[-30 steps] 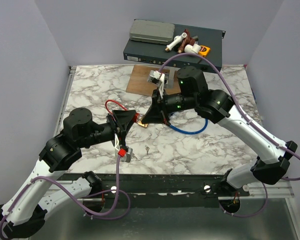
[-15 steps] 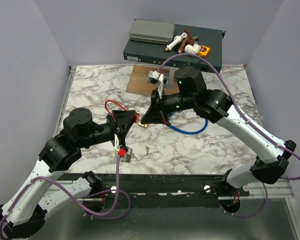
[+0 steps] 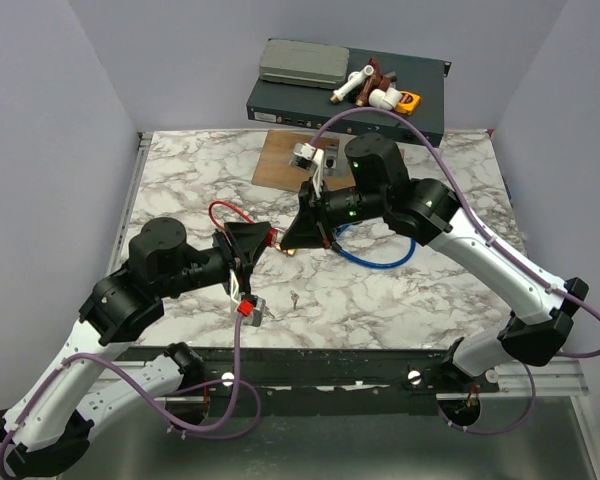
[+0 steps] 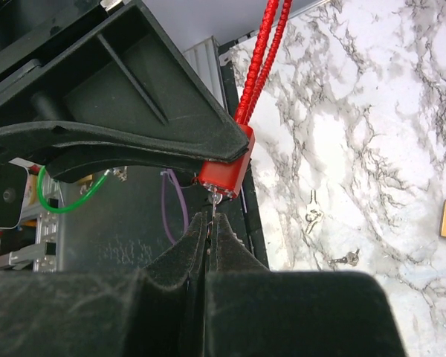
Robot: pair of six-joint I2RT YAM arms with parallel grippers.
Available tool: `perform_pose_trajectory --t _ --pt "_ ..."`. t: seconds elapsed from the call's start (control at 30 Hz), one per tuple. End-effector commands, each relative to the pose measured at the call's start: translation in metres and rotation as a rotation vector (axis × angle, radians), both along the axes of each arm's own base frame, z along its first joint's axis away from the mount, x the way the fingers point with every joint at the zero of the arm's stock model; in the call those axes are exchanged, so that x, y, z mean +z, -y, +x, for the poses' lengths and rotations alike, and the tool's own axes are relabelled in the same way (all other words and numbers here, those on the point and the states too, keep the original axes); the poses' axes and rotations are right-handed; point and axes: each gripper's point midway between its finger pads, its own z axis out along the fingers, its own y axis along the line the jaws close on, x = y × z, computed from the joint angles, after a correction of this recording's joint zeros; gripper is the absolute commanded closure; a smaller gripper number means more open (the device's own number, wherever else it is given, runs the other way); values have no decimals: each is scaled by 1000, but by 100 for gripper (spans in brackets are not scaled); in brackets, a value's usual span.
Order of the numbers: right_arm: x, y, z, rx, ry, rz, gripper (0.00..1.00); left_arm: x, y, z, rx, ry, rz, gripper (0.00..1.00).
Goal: Unlock with the key
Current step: Unlock the lock.
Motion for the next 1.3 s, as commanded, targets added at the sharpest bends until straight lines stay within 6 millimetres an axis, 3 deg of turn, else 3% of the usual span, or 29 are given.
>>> perform_pose_trajectory --t 0.0,0.53,1.27 --pt "7 -9 -4 30 5 24 99 3 4 -6 -43 36 -4 100" --pt "-7 -13 4 -4 -15 -11 99 3 3 -5 -36 47 -3 100" --pt "-15 -14 -5 20 -47 -18 99 -3 4 -5 -46 54 27 100"
